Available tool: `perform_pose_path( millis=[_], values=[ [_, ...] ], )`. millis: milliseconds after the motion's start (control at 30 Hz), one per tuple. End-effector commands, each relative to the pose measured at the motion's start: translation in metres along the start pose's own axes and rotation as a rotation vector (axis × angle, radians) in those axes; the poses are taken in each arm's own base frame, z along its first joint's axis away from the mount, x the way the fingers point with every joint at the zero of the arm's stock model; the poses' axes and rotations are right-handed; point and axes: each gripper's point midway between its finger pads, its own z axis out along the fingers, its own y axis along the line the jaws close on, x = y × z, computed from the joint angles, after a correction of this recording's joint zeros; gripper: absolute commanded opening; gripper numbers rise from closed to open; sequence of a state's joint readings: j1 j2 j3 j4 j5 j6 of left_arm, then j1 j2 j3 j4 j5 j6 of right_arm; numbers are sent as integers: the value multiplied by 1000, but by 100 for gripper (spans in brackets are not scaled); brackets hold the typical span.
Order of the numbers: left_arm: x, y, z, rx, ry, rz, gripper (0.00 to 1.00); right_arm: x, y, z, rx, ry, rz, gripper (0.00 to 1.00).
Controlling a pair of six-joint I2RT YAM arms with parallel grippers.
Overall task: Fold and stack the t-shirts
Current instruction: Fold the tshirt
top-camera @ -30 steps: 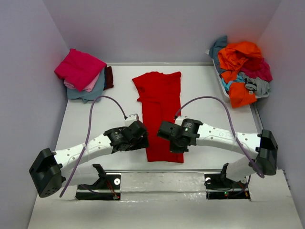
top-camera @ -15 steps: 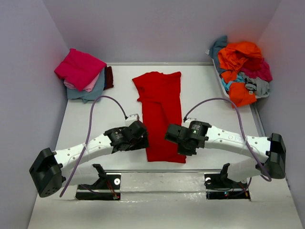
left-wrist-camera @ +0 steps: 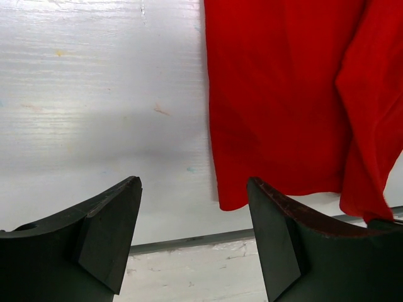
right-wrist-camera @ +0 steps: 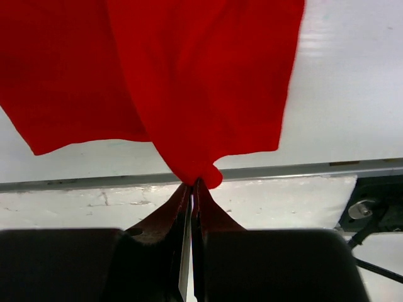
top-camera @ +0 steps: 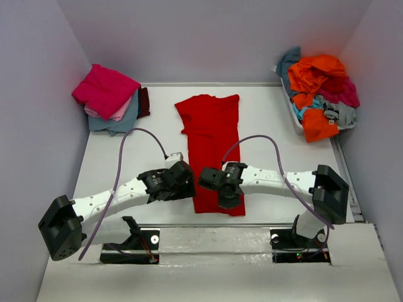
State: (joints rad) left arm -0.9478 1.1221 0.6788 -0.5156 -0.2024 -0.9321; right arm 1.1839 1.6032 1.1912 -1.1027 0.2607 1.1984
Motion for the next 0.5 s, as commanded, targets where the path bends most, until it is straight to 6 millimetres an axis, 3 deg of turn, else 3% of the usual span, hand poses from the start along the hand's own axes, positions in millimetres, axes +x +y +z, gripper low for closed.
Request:
perform_pose_path(
  millis=[0,133,233,300,333,467],
  values=[
    [1,3,-3,6,-12,2,80,-4,34,-5,-100,-10,-32,8],
    [2,5,-3,3,-11,2,80,3,43,5,-100,11,-59,9],
    [2,5,-4,5,-10,1,80,3,45,5,-109,12,-62,16],
    [2,5,-3,6,-9,0,80,3,45,1,-114,1,-58,27],
    [3,6,-3,3,-6,2,80,0,45,-3,-125,-14,-54,39],
    [3,5,-2,7,-5,2,80,-7,35,-15,-121,-50,-24,53]
  ],
)
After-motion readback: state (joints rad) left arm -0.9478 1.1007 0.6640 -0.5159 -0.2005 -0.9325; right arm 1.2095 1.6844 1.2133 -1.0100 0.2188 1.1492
